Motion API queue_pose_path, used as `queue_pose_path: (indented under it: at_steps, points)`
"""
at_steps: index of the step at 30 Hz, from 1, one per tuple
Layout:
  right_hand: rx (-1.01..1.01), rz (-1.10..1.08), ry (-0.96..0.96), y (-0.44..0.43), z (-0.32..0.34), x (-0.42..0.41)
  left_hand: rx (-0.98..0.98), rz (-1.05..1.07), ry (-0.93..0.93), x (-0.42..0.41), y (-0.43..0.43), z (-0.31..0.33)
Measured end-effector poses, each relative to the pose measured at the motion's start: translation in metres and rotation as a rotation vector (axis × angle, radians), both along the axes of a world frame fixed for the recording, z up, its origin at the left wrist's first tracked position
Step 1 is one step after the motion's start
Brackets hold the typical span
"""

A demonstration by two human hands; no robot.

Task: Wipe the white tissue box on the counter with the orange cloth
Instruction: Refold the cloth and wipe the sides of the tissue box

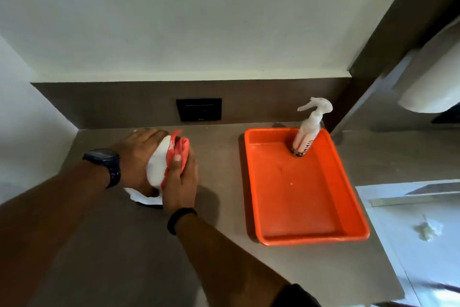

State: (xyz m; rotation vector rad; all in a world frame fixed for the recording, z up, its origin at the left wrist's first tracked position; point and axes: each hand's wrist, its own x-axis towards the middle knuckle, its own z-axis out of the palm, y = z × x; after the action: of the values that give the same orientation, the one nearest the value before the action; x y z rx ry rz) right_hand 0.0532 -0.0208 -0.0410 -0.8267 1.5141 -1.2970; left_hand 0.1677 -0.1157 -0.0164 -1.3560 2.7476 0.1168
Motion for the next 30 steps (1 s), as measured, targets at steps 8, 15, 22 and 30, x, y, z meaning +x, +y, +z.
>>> queue_pose_path:
  at_steps: [8,15,22,30]
  points:
    - [0.036,-0.002,-0.044,0.001,0.009,-0.002,0.059,0.036,-0.106,-0.001,0.000,0.007]
    - [0.276,-0.044,-0.144,-0.017,0.004,-0.003,0.090,0.117,-0.022,-0.003,0.000,0.006]
    - [0.231,-0.037,-0.149,-0.018,0.001,-0.003,0.106,0.168,-0.030,-0.002,0.000,0.004]
    - [0.129,-0.085,-0.137,-0.013,0.009,0.001,0.071,0.093,-0.072,-0.001,-0.003,0.007]
